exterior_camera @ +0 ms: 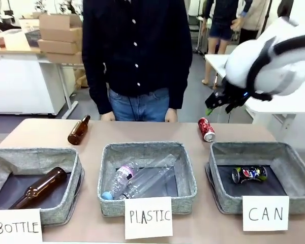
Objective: Sort the can waste into the basket.
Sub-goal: Pick up the can waste from the table and place it in the right Fabric basket.
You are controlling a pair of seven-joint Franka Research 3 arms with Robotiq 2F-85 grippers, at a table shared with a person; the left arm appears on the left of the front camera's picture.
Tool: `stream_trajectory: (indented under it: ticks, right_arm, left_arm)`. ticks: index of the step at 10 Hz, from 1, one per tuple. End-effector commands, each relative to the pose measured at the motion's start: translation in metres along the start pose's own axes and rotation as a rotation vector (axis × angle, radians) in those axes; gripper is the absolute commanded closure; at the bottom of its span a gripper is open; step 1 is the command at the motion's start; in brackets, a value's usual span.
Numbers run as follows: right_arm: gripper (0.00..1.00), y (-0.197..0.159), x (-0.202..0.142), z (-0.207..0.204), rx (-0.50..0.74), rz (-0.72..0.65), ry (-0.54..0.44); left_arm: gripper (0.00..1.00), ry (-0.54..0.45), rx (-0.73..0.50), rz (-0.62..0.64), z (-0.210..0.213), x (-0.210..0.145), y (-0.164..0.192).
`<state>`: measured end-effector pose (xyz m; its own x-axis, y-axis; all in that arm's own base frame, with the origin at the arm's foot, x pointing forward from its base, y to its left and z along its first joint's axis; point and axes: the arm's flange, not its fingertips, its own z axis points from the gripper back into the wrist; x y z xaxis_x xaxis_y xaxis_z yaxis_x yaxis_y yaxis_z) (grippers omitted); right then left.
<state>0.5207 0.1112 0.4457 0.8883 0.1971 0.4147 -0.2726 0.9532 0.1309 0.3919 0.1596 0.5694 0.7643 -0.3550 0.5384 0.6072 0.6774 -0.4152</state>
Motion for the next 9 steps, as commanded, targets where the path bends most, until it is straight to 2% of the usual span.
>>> stream_trajectory:
  ticks: [1,3,4,6,9]
  right_arm:
    - [0.00,0.001,0.048,-0.040,-0.060,-0.072,0.070]
    - [0.00,-0.004,0.061,-0.089,-0.124,-0.105,0.120]
    - [0.00,-0.007,0.062,-0.105,-0.118,-0.111,0.146]
    - [0.00,-0.016,0.061,-0.132,-0.156,-0.138,0.207]
    - [0.00,-0.027,0.054,-0.160,-0.171,-0.171,0.243]
  left_arm:
    - [0.00,0.002,0.013,-0.009,-0.001,-0.002,-0.002]
    - [0.00,0.002,0.013,-0.009,-0.001,-0.002,-0.002]
    - [0.00,0.002,0.013,-0.009,-0.001,-0.002,-0.002]
    - [0.00,0.002,0.013,-0.009,-0.001,-0.002,-0.002]
    - [0.00,0.002,0.013,-0.009,-0.001,-0.002,-0.002]
